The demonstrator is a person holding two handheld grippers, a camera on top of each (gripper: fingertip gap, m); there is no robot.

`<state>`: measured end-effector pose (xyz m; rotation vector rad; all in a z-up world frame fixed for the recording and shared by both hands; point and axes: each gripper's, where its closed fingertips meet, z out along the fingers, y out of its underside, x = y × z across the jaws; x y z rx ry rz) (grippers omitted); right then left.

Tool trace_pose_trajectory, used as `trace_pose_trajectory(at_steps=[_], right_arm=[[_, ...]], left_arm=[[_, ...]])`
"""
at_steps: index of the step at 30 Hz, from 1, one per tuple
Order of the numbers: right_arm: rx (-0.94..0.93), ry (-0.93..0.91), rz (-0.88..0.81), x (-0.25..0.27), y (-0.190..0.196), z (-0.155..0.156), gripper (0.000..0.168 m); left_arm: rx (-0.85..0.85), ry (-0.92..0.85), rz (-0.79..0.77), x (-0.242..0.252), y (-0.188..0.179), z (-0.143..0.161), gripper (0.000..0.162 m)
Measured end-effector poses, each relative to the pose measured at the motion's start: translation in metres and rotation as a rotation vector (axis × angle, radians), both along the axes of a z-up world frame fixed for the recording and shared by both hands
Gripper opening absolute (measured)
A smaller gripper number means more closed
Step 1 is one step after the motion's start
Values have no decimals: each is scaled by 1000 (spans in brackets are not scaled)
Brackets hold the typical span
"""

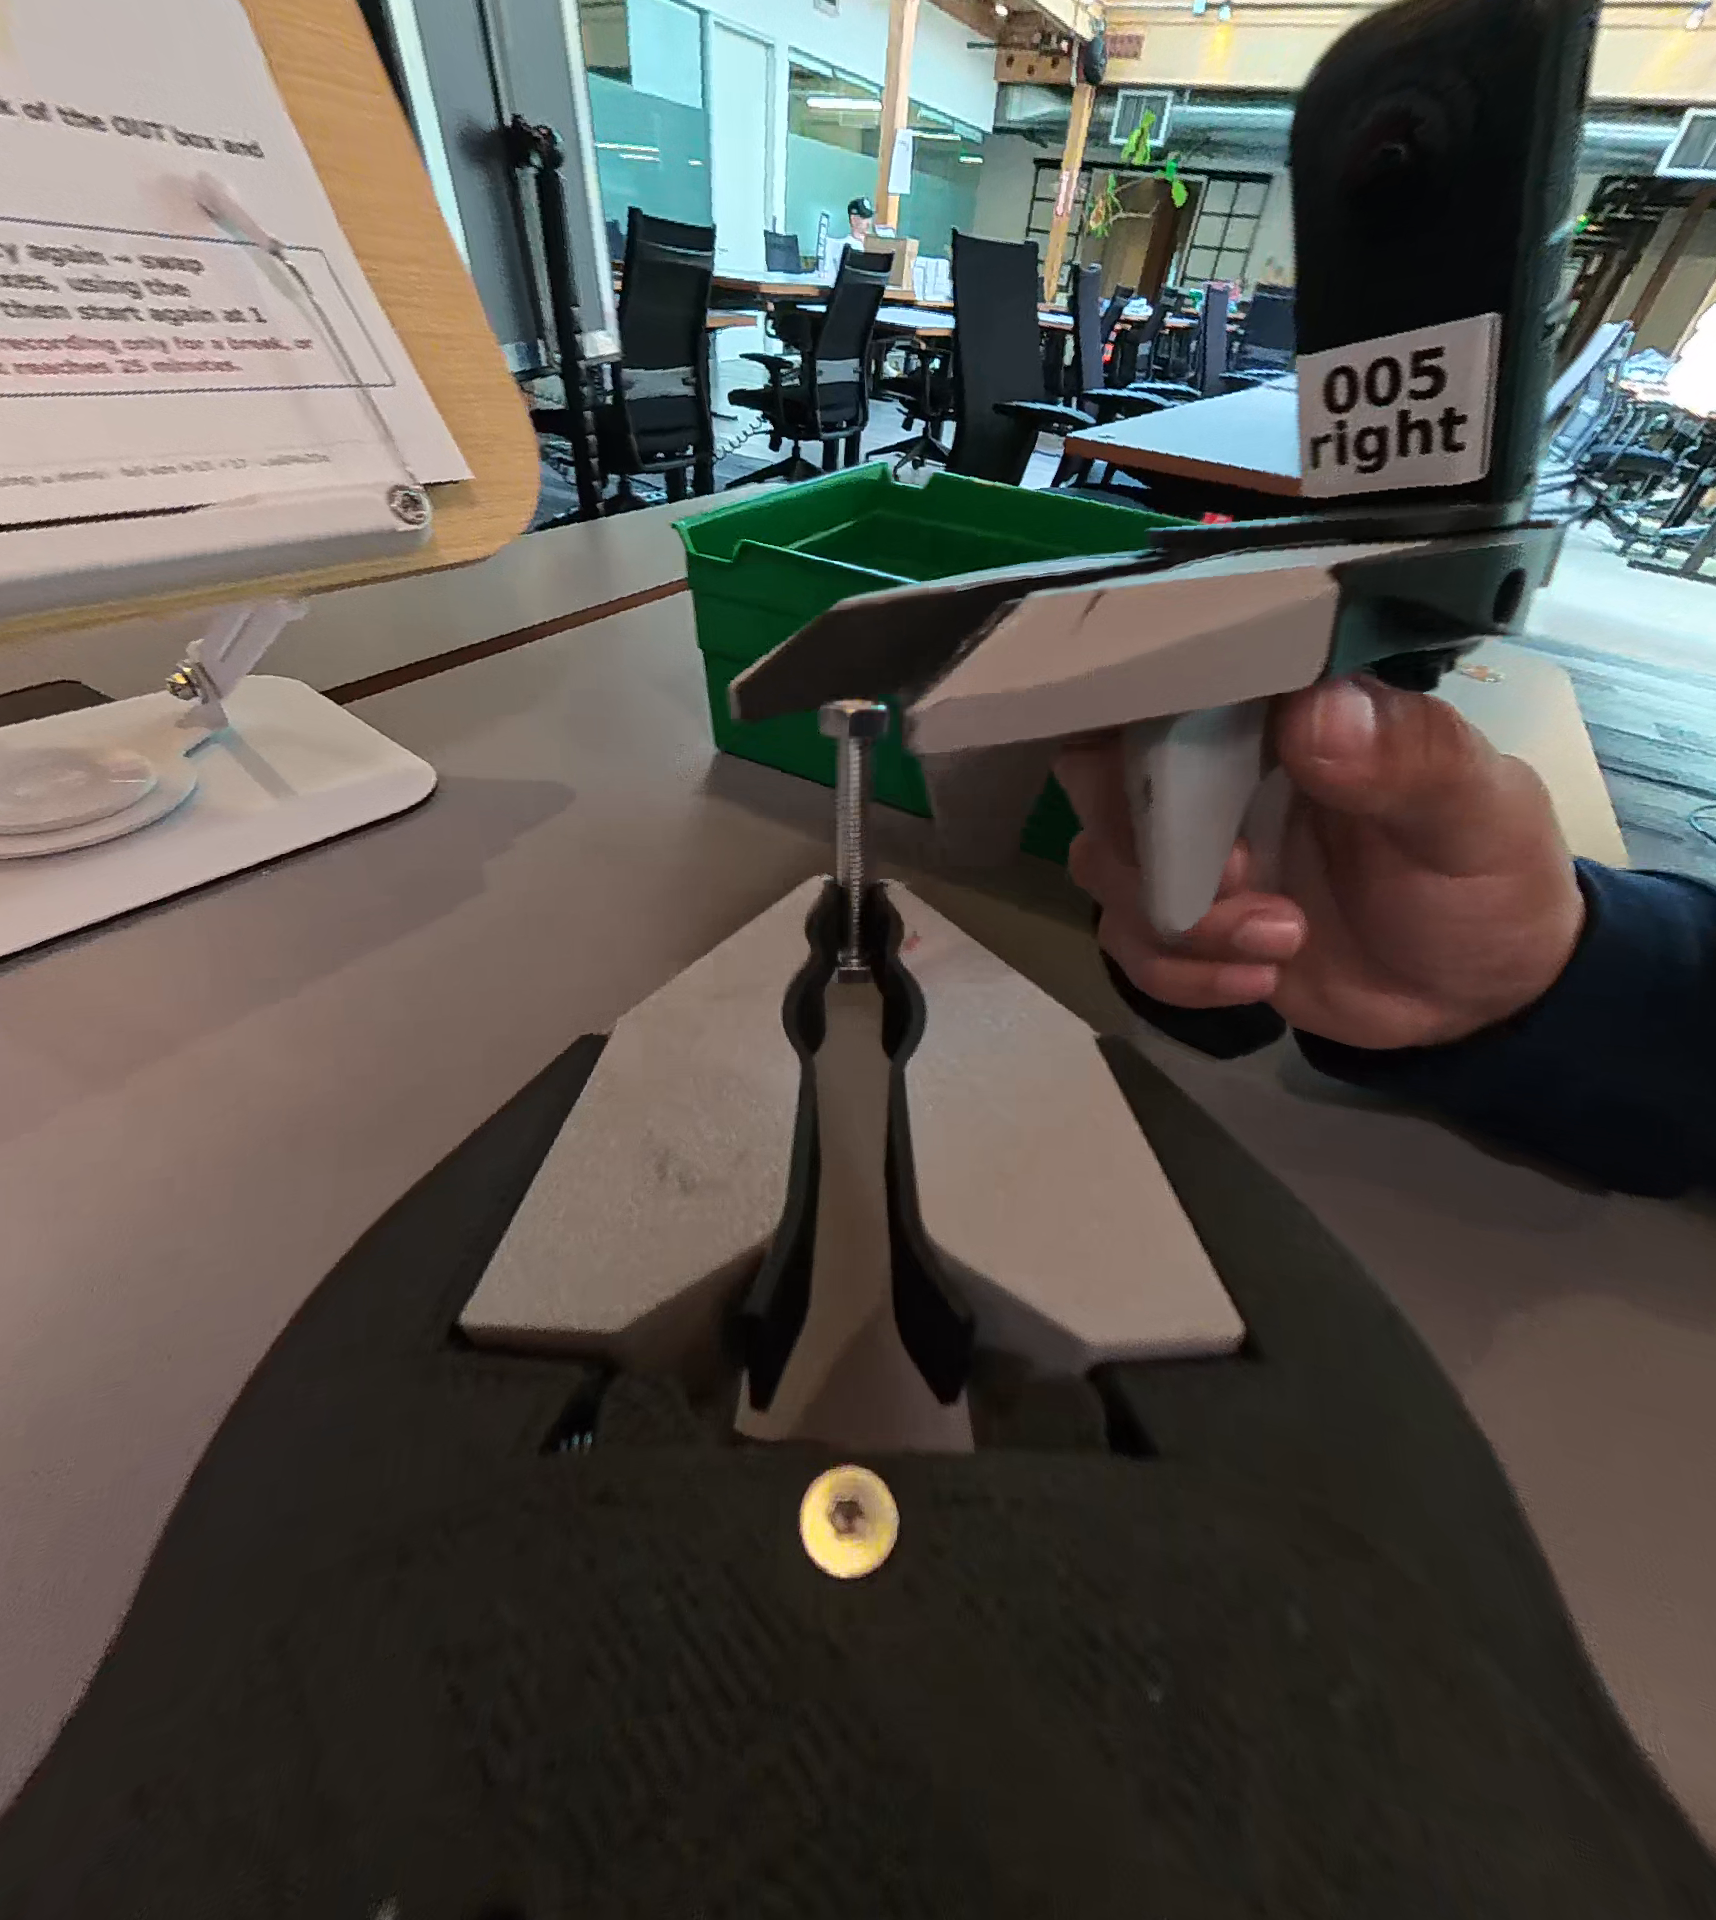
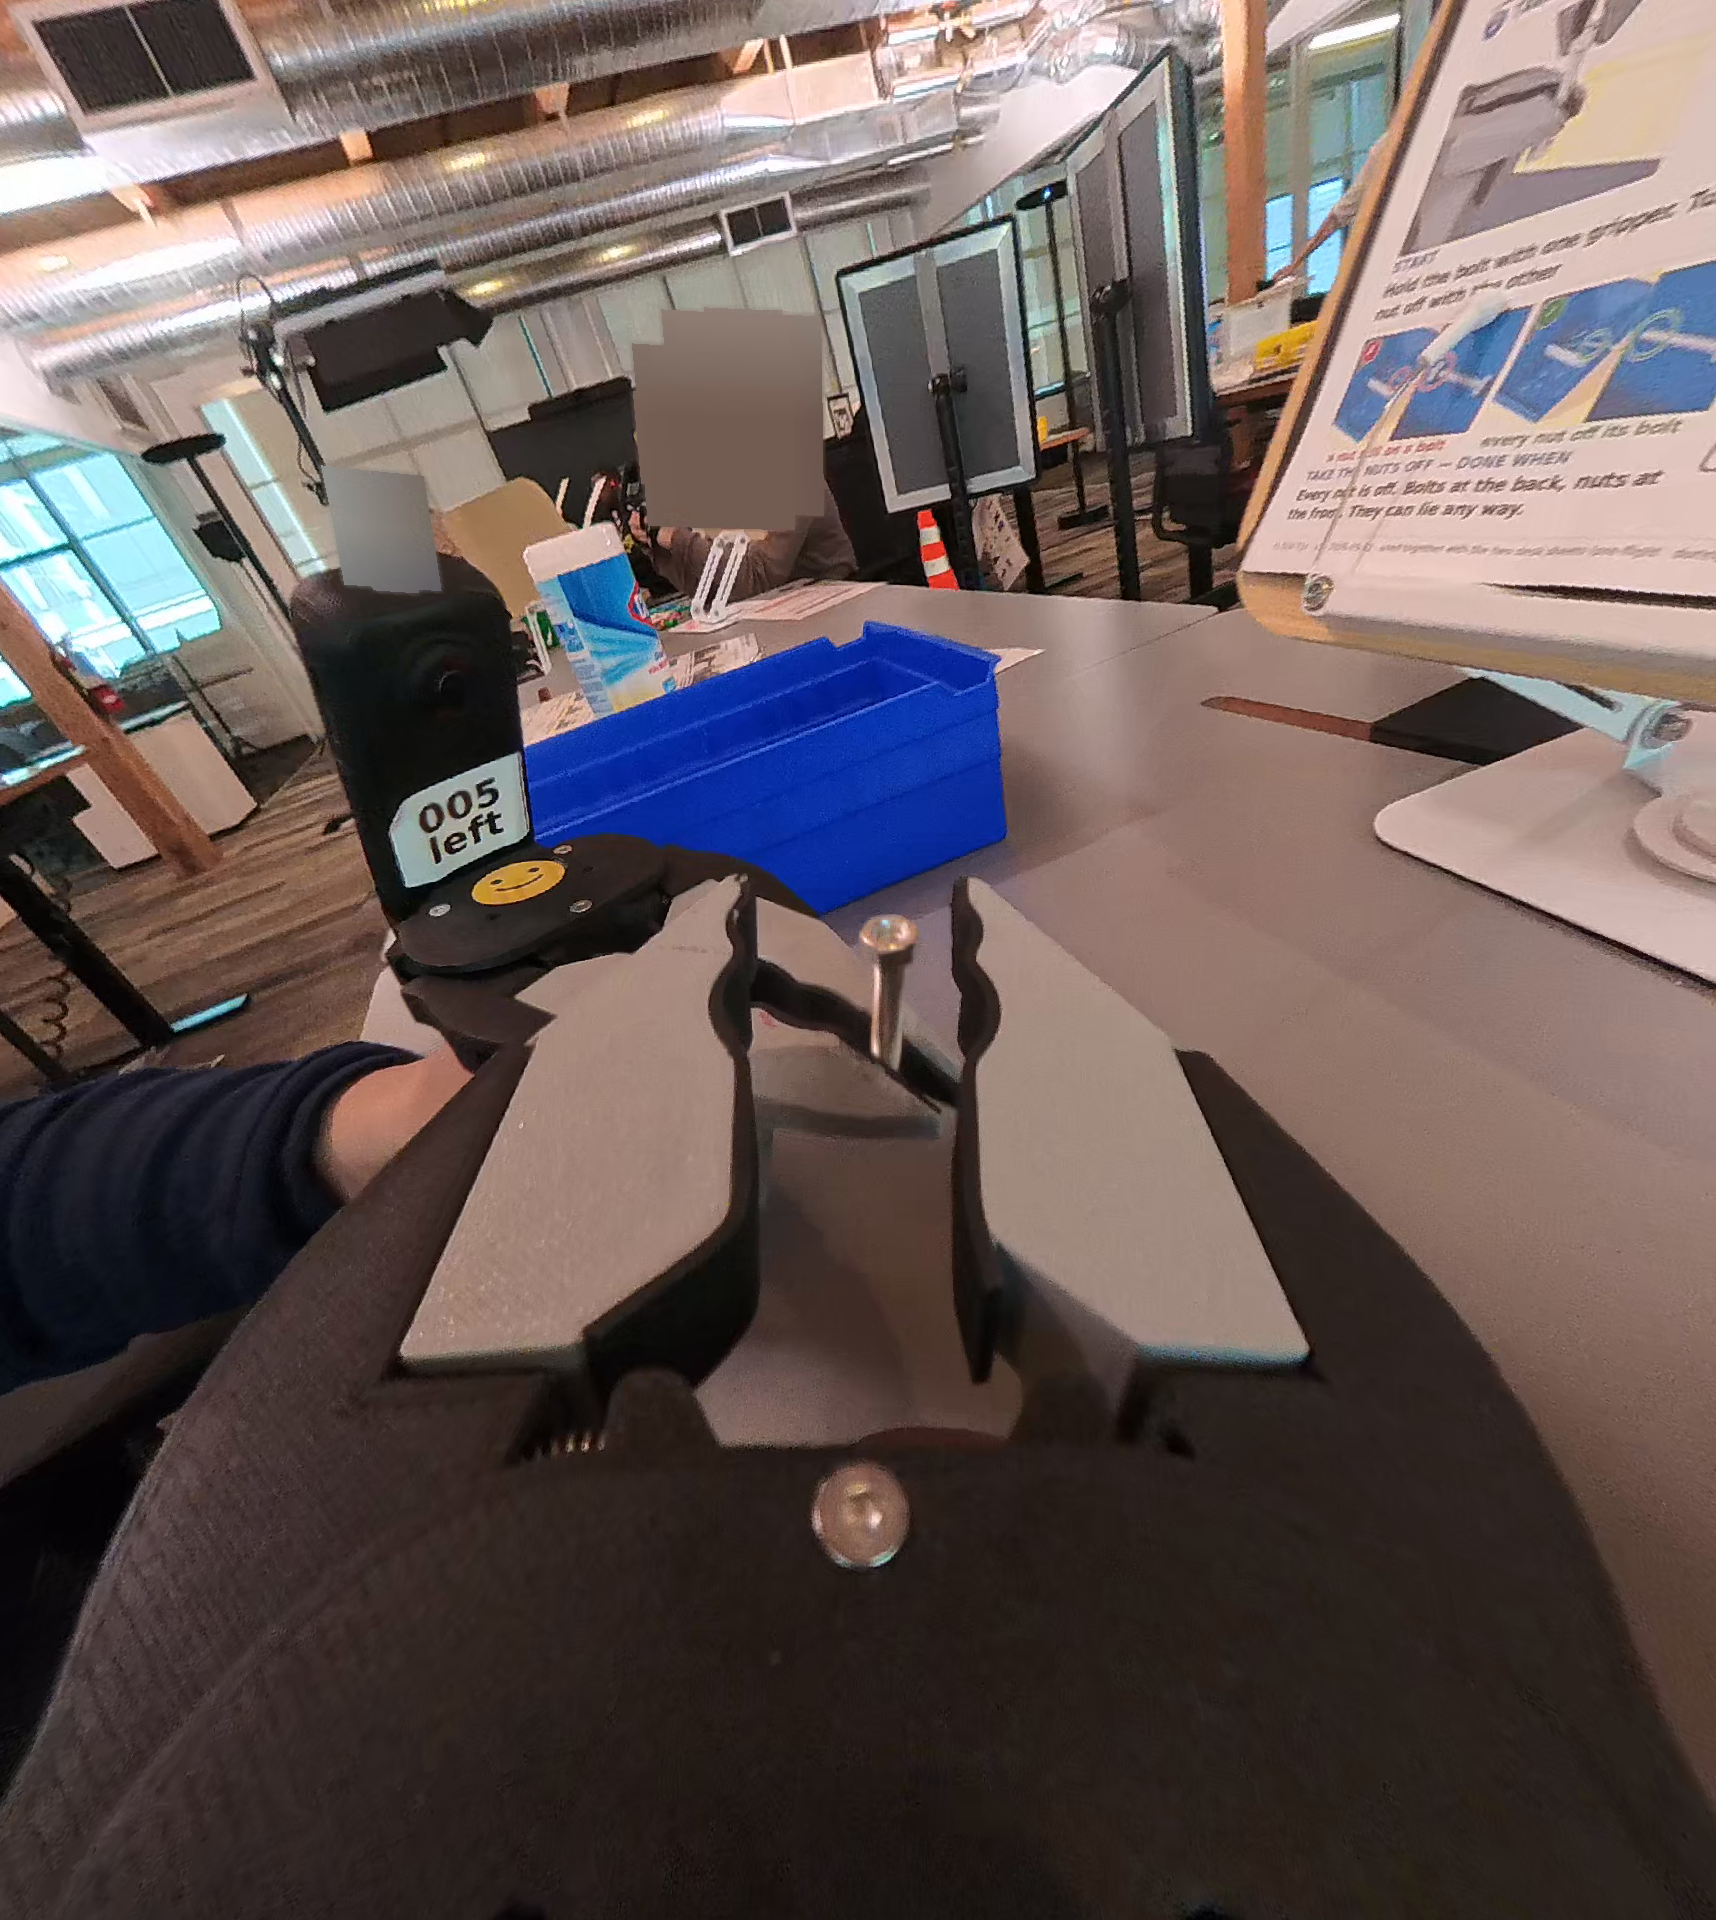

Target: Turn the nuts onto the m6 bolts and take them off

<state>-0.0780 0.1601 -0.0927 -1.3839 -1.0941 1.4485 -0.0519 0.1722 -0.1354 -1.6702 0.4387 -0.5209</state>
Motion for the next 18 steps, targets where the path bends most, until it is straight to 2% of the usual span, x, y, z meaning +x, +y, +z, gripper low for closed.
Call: trace_pose_trajectory(at_steps=[7,18], right_arm=[[-5,12,-31,5,7,3,30],[7,-22,-12,-4,-1,-5,22]], left_arm=[[-9,-31,103,-24,7,3,3],[-7,26,54,-4,2,-1,3]])
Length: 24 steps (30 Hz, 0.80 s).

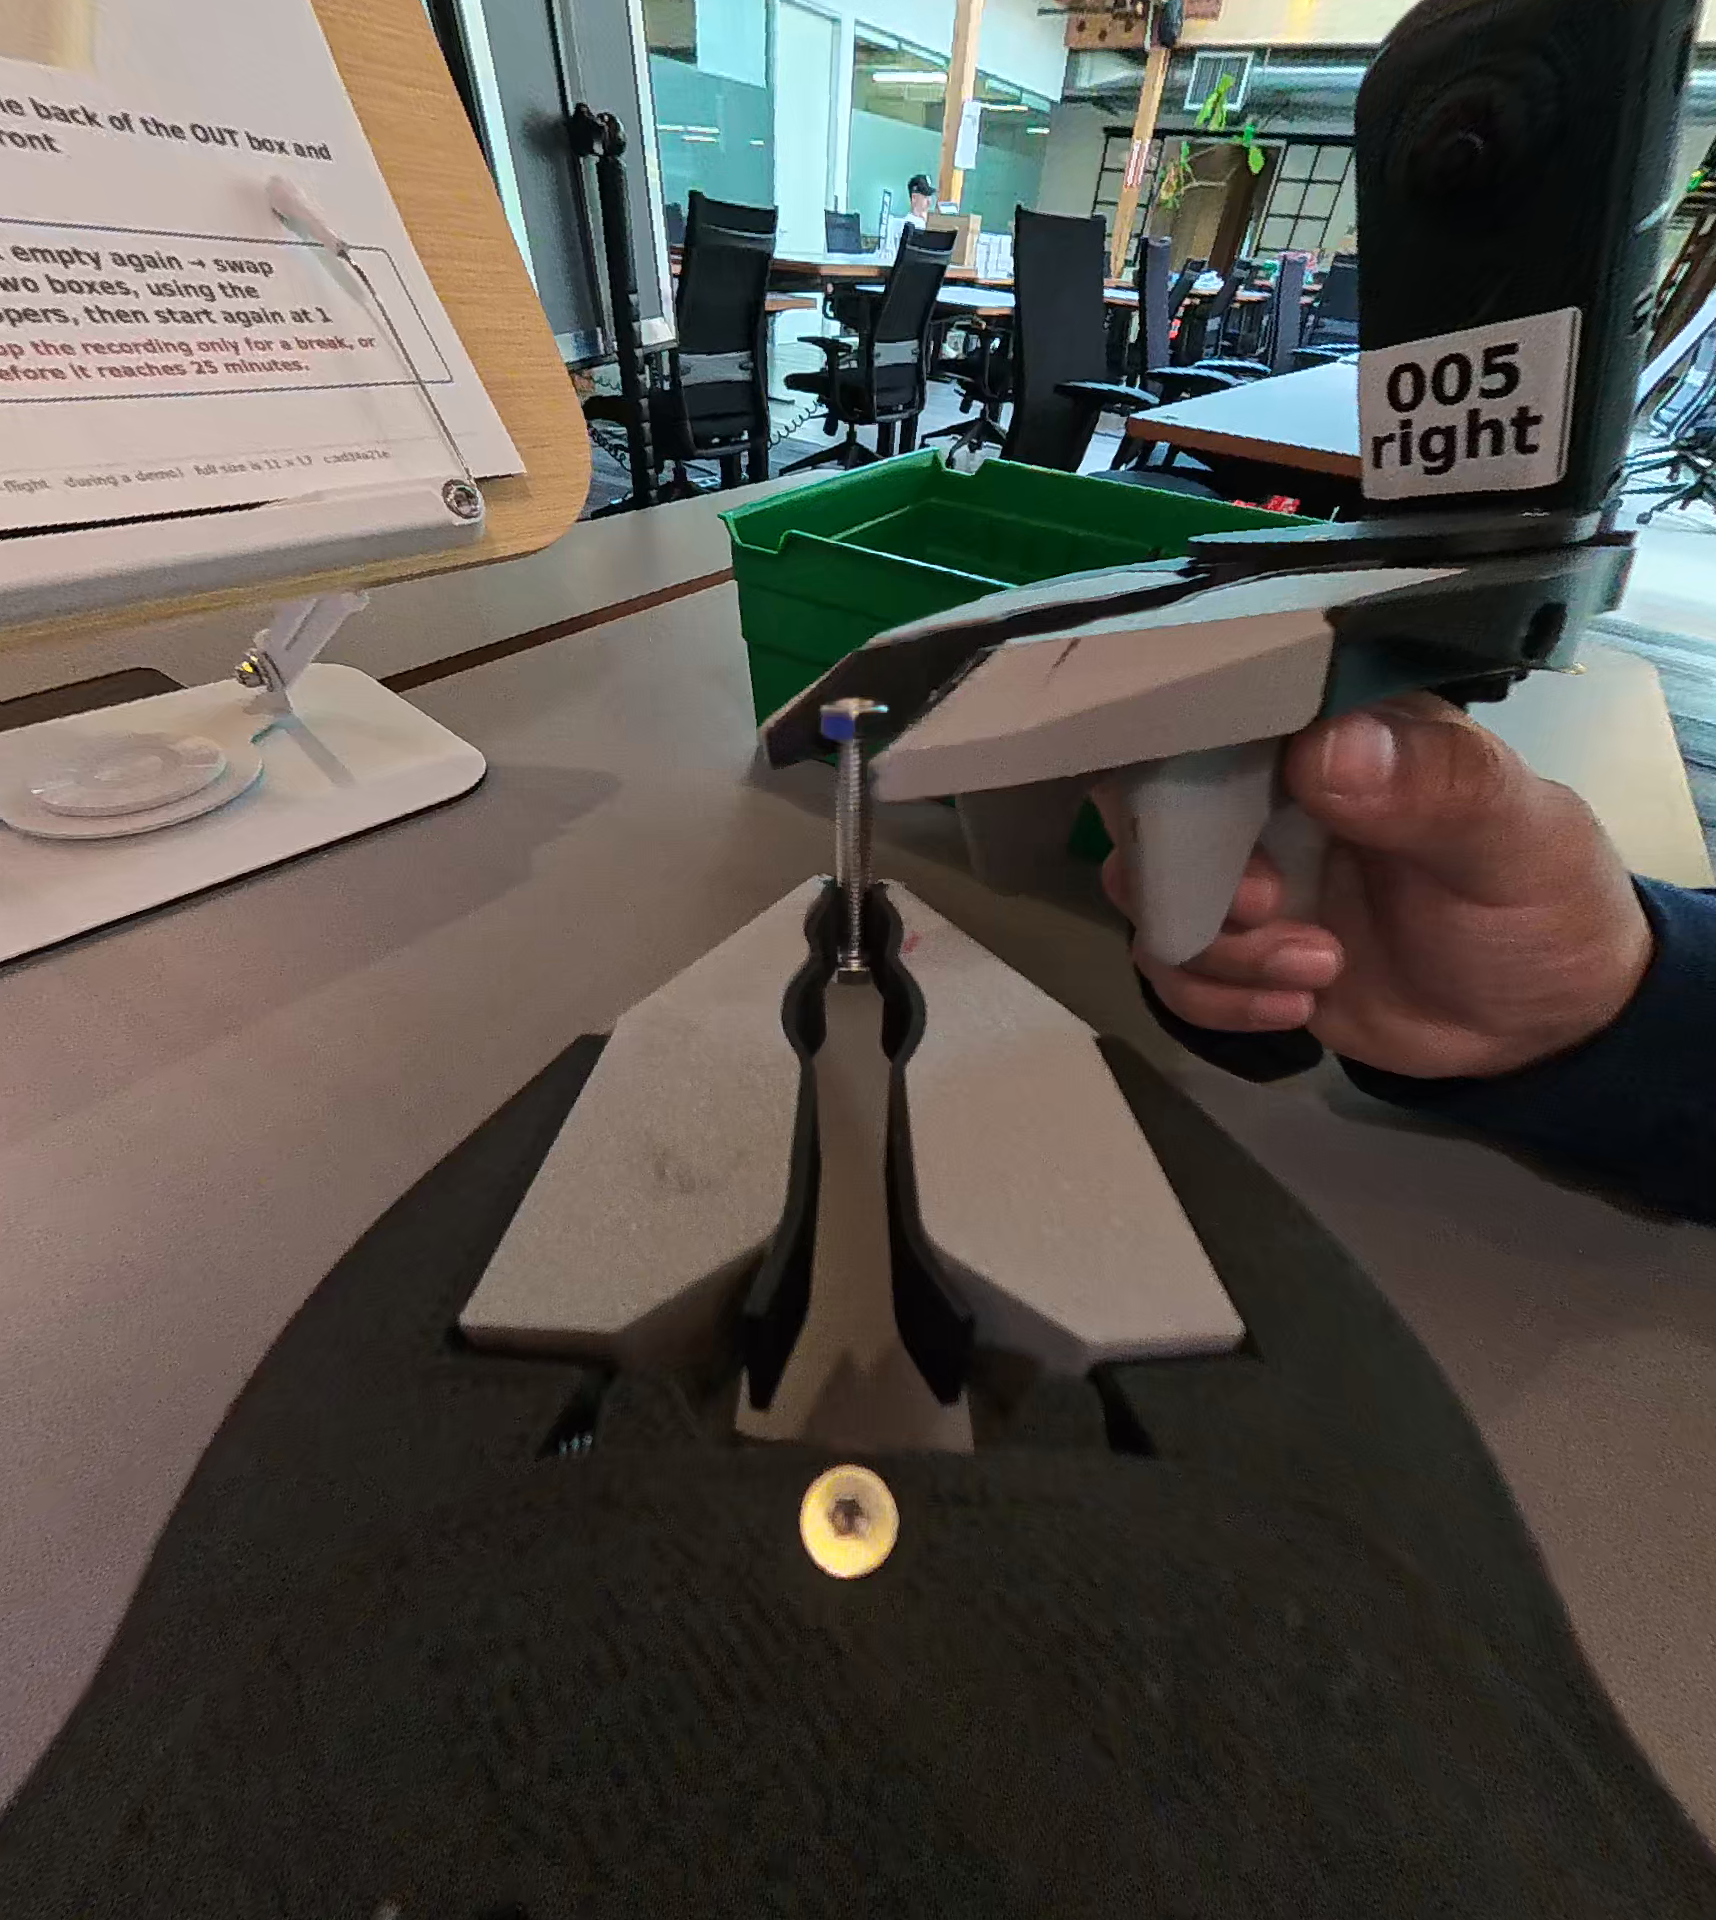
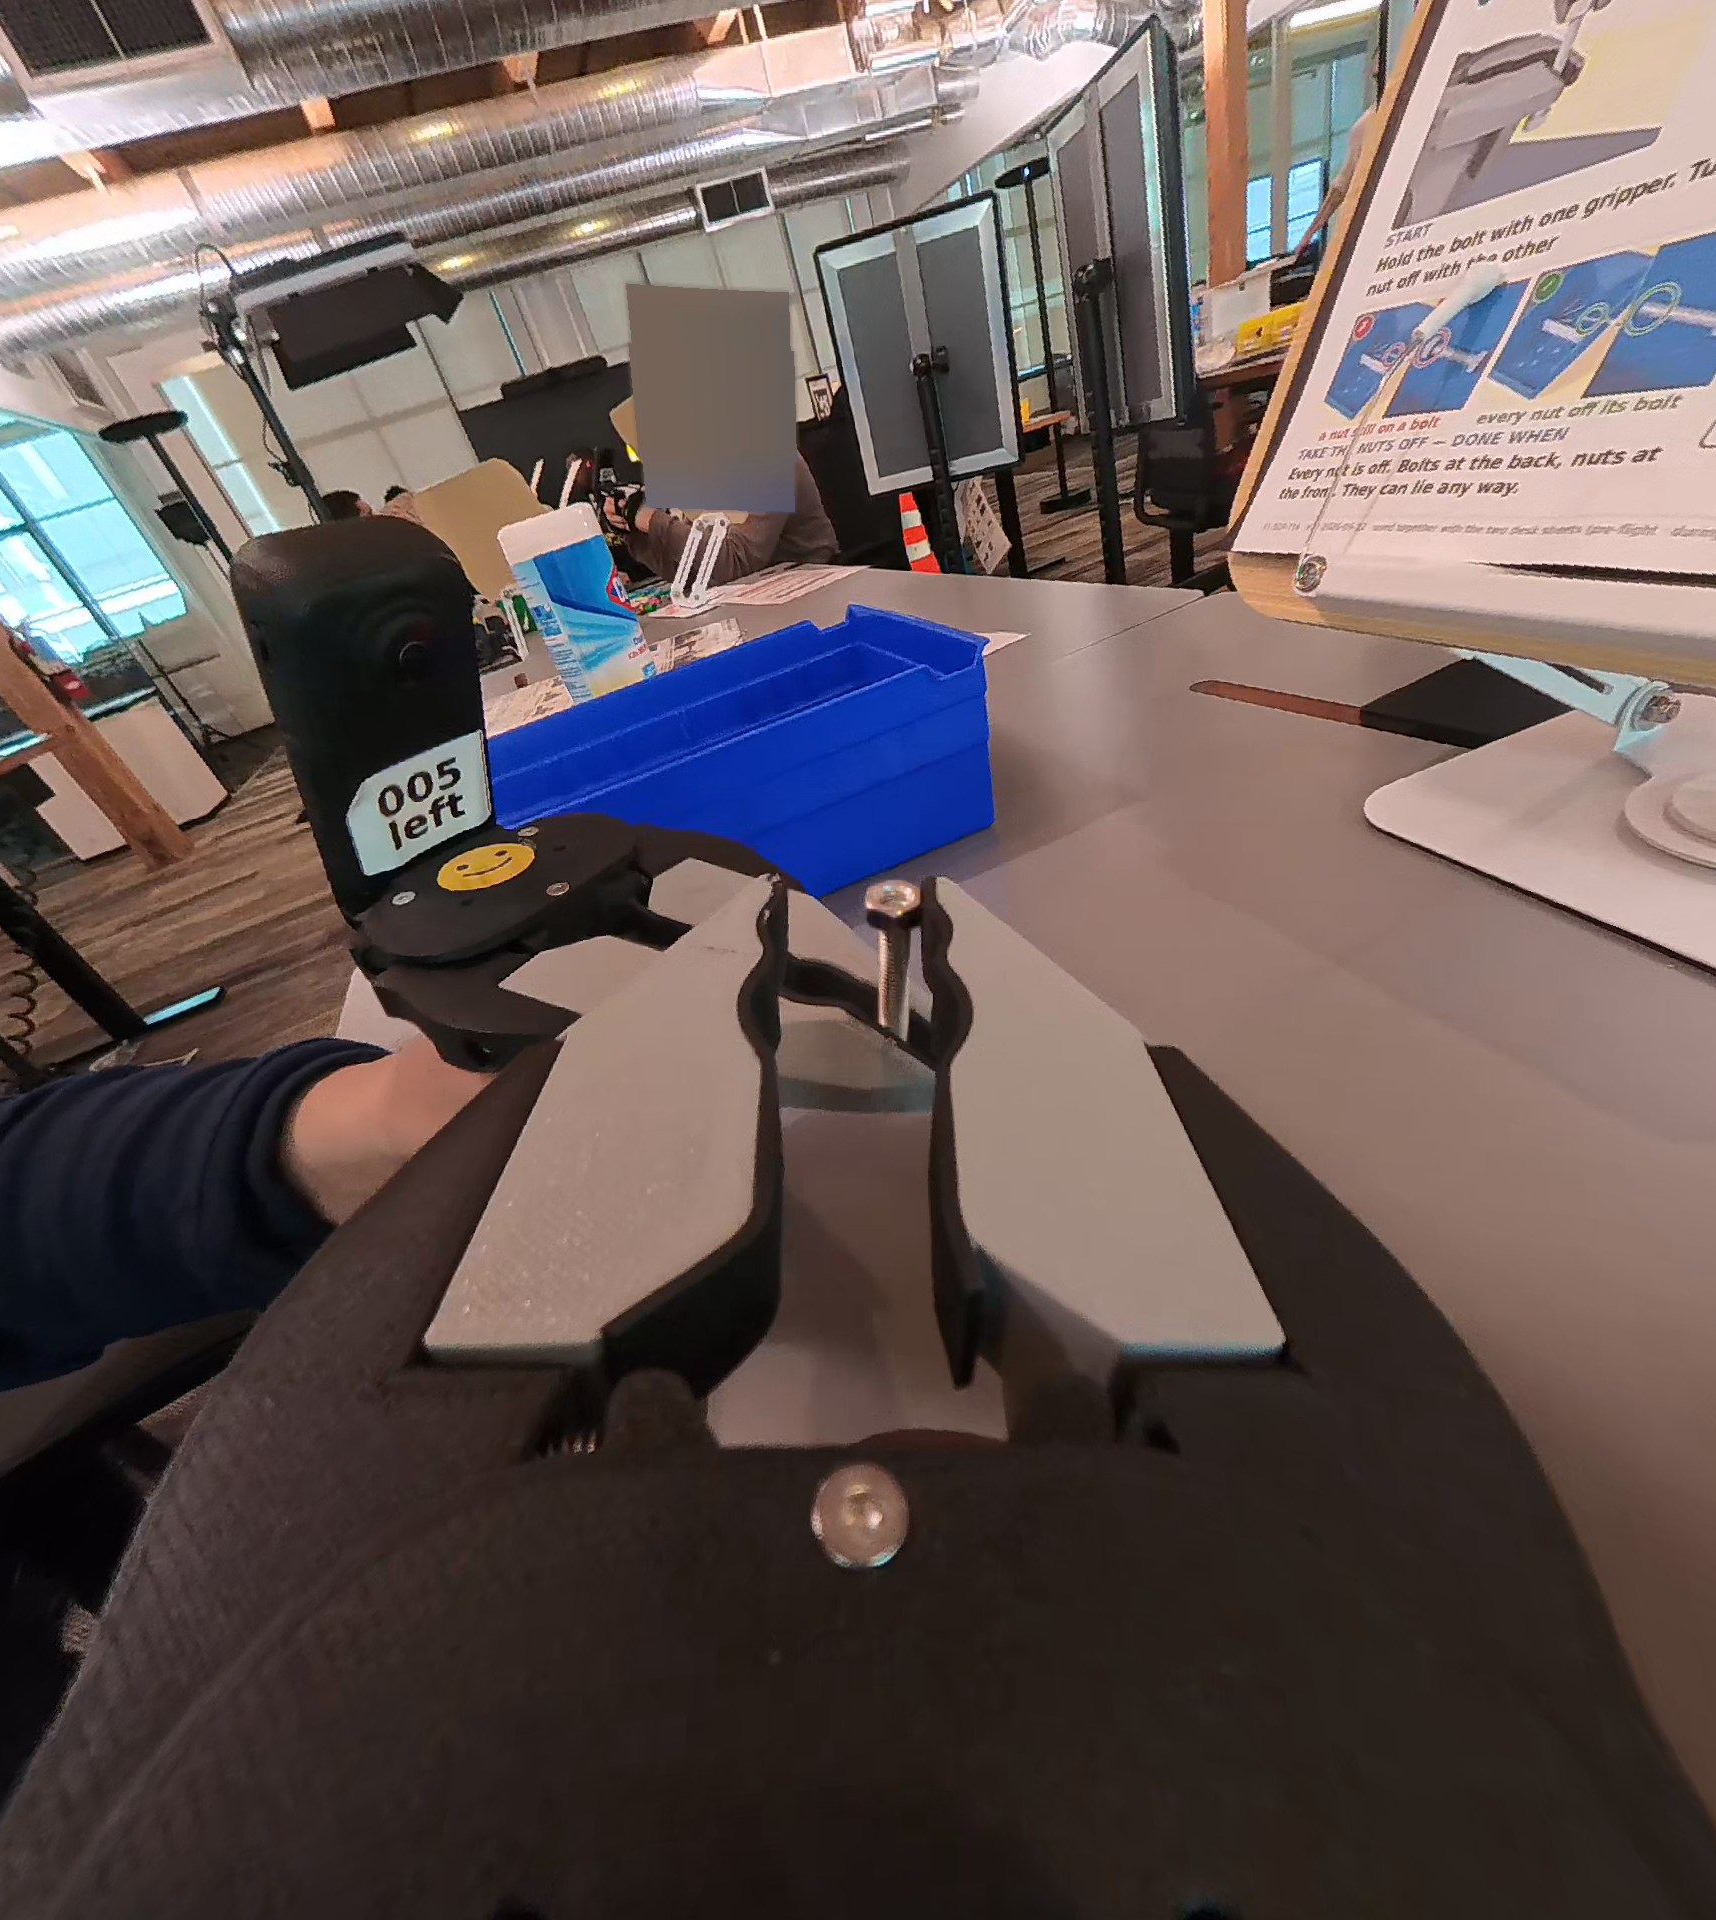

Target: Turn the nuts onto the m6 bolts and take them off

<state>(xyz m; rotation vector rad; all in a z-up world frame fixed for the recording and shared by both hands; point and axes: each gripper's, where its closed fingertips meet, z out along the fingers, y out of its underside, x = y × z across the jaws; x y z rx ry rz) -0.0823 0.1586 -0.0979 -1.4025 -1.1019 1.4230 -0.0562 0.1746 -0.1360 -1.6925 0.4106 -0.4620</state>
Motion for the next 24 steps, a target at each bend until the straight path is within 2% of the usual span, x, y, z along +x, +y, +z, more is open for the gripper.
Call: trace_pose_trajectory(at_steps=[11,24], right_arm=[[20,-13,-2,-5,-4,-3,7],[11,-43,-14,-3,1,-7,7]], left_arm=[[-10,11,-29,8,-2,-3,3],[-45,-33,-67,10,-3,-6,3]])
